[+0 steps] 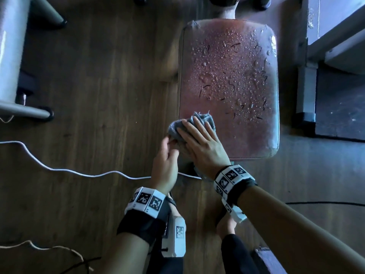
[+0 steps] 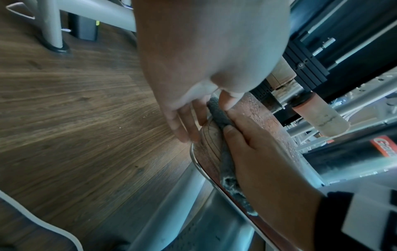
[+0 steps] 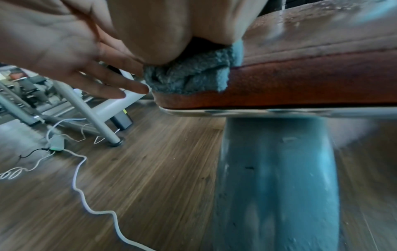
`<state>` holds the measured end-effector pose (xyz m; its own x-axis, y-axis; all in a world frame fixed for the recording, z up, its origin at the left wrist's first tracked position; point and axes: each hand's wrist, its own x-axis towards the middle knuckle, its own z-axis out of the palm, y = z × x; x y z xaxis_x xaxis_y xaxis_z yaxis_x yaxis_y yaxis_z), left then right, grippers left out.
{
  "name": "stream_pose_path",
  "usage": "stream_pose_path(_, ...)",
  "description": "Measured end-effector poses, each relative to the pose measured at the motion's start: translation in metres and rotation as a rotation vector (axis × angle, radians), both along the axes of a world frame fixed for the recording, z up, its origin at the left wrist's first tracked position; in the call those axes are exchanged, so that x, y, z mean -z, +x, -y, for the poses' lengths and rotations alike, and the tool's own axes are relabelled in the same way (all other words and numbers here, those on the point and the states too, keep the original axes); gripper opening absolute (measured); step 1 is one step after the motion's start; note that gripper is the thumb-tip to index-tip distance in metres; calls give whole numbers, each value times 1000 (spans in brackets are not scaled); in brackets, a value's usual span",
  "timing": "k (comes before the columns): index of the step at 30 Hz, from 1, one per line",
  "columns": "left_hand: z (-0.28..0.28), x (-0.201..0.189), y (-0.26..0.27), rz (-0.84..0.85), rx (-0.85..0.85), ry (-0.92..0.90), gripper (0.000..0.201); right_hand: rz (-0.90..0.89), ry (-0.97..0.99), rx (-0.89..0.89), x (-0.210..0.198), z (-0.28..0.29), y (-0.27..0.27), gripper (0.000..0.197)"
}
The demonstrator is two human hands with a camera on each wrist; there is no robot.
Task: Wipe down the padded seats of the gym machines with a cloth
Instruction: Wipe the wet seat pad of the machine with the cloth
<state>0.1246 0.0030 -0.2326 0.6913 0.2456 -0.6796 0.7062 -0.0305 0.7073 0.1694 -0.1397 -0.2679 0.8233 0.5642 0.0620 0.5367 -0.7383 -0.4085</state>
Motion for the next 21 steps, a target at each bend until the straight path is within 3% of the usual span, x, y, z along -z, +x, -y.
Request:
stream_pose_path(8,21,-9,0,19,179,183,53,-9,-25,171,-1,33,-11,45)
stream_pose_path(12,34,-9,-1,49,313,183,69,11,-17,234,-1,66,-13,43)
stream_pose_path(15,45,-8,8,74,446,311,87,23,-19,259,-2,94,-13,42)
stream_pose_path(21,73,-5,48,-90,415,402,104,41,-66,350,0,141,-10,44)
